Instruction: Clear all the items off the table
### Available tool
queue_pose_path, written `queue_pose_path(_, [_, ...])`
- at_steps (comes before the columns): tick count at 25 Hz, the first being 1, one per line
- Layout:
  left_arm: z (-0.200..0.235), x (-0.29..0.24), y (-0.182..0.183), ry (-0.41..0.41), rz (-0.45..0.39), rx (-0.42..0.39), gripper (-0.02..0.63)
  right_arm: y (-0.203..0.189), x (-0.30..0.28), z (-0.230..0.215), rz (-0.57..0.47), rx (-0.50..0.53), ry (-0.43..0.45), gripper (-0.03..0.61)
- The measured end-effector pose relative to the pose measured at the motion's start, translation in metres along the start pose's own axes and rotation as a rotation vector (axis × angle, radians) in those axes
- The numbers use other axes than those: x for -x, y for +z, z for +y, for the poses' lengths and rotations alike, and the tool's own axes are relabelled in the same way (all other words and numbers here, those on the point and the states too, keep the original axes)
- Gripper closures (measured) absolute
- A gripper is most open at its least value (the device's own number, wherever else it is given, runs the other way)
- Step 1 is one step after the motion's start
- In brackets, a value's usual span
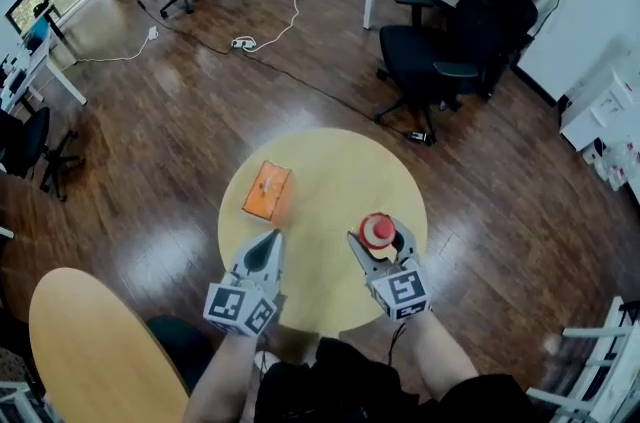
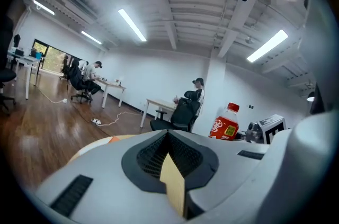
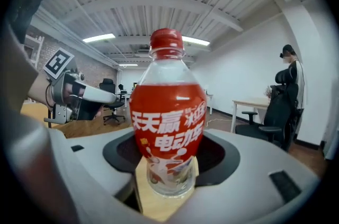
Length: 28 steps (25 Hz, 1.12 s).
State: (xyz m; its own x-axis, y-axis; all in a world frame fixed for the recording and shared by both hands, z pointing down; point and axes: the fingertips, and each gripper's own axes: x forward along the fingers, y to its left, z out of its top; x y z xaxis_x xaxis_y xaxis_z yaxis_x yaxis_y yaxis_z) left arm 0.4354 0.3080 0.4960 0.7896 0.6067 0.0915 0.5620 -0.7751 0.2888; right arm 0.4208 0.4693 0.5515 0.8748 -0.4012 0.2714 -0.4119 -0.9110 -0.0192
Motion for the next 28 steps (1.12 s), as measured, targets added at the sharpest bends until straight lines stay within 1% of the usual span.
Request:
queue_pose_path(2, [0.011,0.019,0.025,0.030,-0.051,-0.018,0.614,0.027,-0.002,0.016,-0.025,0.042,0.030,0.304])
queue_pose_path(4, [0.024,0.042,0.052,0.074,-0.119,-0.032,0.614,0.055,-0.007,0.034,-0.056,0.108,0.076,0.304])
queue_pose_path(7, [0.051,0.084,0.091,0.172,-0.225,-0.059,0.614,0.102,-0.025,0.077,-0.138,0.142,0.170,0.304])
queue_pose_path(10, [0.082,0.146,0.119,0.288,-0.307,-0.077,0.614,0.130,-0.047,0.141,-0.187,0.165,0.295,0.304])
queue_pose_path(13, [0.112,0.231,0.142,0.418,-0.376,-0.116,0.614,0.153,-0.063,0.219,-0.218,0.184,0.435,0.304])
queue_pose_path(15, [0.132,0.295,0.153,0.518,-0.407,-0.137,0.614,0.166,-0.070,0.274,-0.234,0.194,0.527,0.304])
queue_pose_path(18, [0.157,0.402,0.154,0.694,-0.437,-0.157,0.614,0.181,-0.072,0.371,-0.243,0.180,0.697,0.304])
queue_pose_path(21, [0.168,0.513,0.142,0.885,-0.484,-0.149,0.614,0.186,-0.060,0.472,-0.249,0.155,0.875,0.304])
queue_pose_path(23, [0.165,0.575,0.133,0.975,-0.509,-0.145,0.614,0.185,-0.050,0.529,-0.256,0.167,0.954,0.304])
queue_pose_path(25, [0.157,0.628,0.124,1.049,-0.517,-0.152,0.614,0.180,-0.038,0.579,-0.255,0.180,1.017,0.304])
queue_pose_path(28, [0.145,0.690,0.108,1.159,-0.517,-0.156,0.614,0.164,-0.021,0.641,-0.239,0.200,1.105,0.304])
